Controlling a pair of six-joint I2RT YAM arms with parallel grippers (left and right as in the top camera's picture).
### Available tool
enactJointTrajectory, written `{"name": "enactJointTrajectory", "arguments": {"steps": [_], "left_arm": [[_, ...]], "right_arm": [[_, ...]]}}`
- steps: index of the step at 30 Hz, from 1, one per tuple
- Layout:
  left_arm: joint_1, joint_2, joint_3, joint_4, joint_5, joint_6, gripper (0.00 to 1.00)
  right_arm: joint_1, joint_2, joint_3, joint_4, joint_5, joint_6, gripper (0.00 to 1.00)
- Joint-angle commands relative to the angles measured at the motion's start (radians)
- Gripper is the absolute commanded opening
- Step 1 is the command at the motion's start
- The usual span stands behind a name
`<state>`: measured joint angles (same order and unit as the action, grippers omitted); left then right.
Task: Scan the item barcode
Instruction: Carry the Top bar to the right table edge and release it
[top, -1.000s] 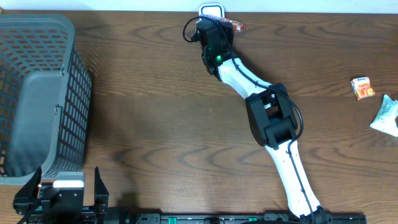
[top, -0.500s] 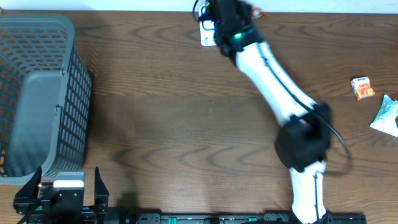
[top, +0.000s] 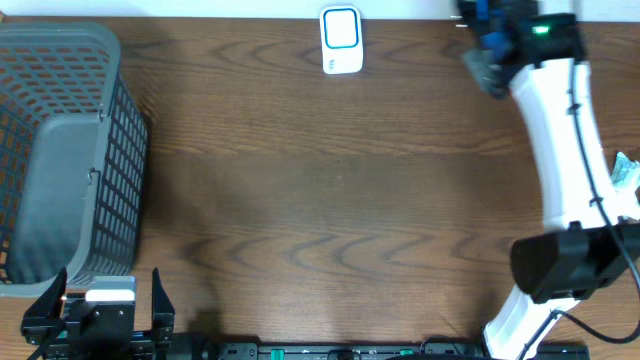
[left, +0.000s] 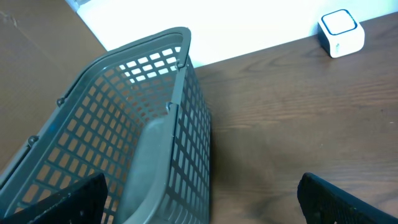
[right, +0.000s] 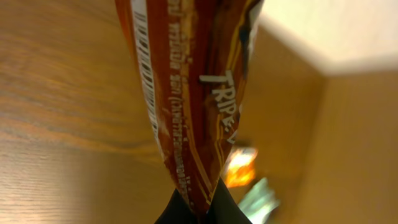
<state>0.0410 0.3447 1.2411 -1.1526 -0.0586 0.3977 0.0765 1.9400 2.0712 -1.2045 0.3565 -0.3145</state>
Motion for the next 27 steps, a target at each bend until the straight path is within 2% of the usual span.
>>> {"name": "enactJointTrajectory", "arguments": {"steps": [1, 5, 13, 18, 22, 25, 27], "left_arm": [[-0.005, -0.007, 0.000, 0.001, -0.002, 0.009, 0.98], [-0.005, -0.007, 0.000, 0.001, -0.002, 0.009, 0.98], [-0.005, -0.007, 0.000, 0.001, -0.002, 0.009, 0.98], [-0.005, -0.007, 0.000, 0.001, -0.002, 0.009, 0.98], [-0.005, -0.007, 0.000, 0.001, -0.002, 0.009, 0.98], [-0.005, -0.007, 0.000, 0.001, -0.002, 0.009, 0.98], [-0.005, -0.007, 0.000, 0.001, -0.002, 0.009, 0.98]], "right_arm": [[-0.127, 0.030, -0.048, -0.019, -0.103, 0.280, 0.01], [-0.259, 0.042, -0.158, 0.004, -0.096, 0.370, 0.01], [-0.476, 0.042, -0.451, 0.180, -0.021, 0.504, 0.01], [-0.554, 0.042, -0.517, 0.234, -0.026, 0.573, 0.01], [-0.563, 0.042, -0.517, 0.257, -0.090, 0.554, 0.01], [-0.547, 0.042, -0.517, 0.294, -0.294, 0.424, 0.01], [-0.530, 0.042, -0.517, 0.305, -0.359, 0.388, 0.01]]}}
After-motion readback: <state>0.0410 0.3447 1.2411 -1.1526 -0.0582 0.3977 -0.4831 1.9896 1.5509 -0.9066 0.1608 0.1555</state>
